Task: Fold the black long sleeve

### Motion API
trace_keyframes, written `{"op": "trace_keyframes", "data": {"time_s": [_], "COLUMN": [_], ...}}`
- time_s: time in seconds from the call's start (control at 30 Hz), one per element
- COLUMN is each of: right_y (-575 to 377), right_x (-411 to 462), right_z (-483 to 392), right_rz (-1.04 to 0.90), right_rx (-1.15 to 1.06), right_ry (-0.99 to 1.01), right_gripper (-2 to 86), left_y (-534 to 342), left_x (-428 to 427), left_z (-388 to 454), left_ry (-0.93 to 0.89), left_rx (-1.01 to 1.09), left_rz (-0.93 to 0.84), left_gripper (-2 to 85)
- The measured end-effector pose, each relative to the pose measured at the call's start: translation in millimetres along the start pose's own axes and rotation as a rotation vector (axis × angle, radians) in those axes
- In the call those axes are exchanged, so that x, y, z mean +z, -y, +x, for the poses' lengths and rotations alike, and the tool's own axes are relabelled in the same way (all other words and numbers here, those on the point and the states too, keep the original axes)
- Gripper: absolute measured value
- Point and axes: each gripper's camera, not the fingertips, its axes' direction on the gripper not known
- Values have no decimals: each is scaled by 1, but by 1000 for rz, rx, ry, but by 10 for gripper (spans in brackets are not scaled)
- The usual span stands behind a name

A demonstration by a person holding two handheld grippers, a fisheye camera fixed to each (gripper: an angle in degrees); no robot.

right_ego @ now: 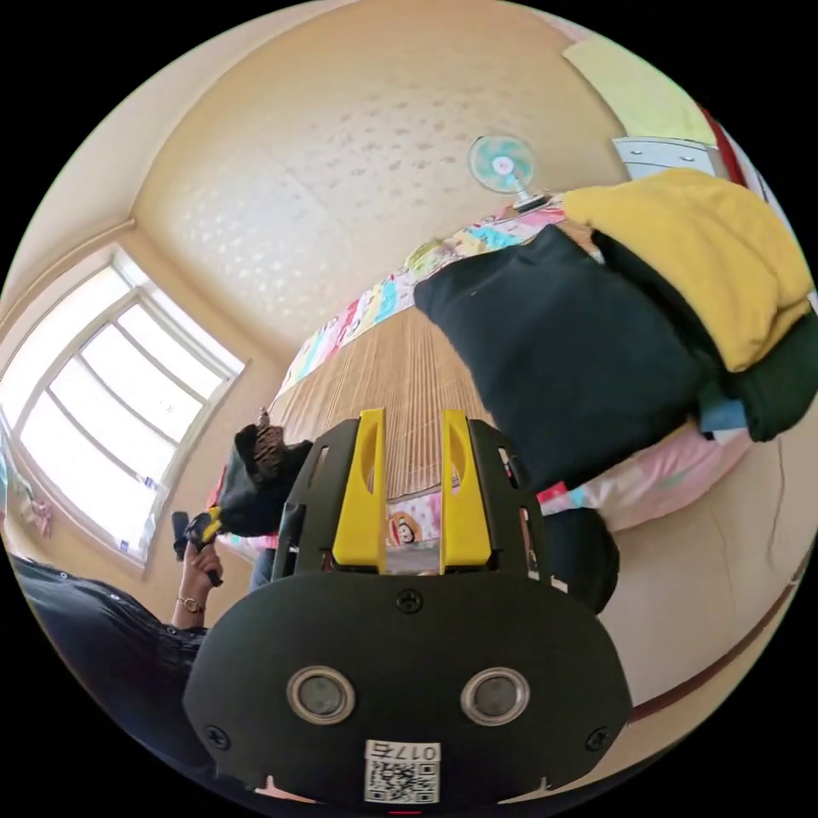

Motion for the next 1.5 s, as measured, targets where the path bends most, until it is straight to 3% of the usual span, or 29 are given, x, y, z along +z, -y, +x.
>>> {"op": "trace_keyframes", "data": {"time_s": [0.07,0.37,0.43,0.53,0.6,0.77,0.87,1.03,1.2,1.33,1.5], "right_y": [-6,-78,-91,-101,-101,-90,-98,-126,-137,-127,-114], "right_x": [57,230,244,231,215,150,133,124,100,52,-12], "right_z": [-10,-24,-24,-12,2,2,-21,-33,-9,24,50], "right_rz": [-158,-614,-671,-632,-595,-504,-549,-616,-625,-553,-391], "right_rx": [-47,-65,-82,-113,-99,-213,-357,-485,-482,-483,-508], "right_ry": [108,435,385,282,315,721,786,885,1034,1260,1088], "right_gripper": [103,129,119,58,34,14,15,30,49,47,33], "left_y": [-26,-27,-26,-30,-31,-16,-2,-3,-31,-53,-75], "left_x": [36,9,-1,-19,-29,-31,-22,-13,-45,-126,-224], "left_z": [-5,5,4,2,4,20,23,4,-23,15,68], "left_ry": [69,58,56,22,32,-17,-2,46,-153,-580,-1072], "left_rx": [-52,-61,-60,-72,-77,-65,-90,-134,-101,382,887], "left_rz": [-125,-110,-106,-58,-35,-36,-84,-181,-123,48,210], "left_gripper": [39,14,1,-4,0,106,176,162,51,17,3]}}
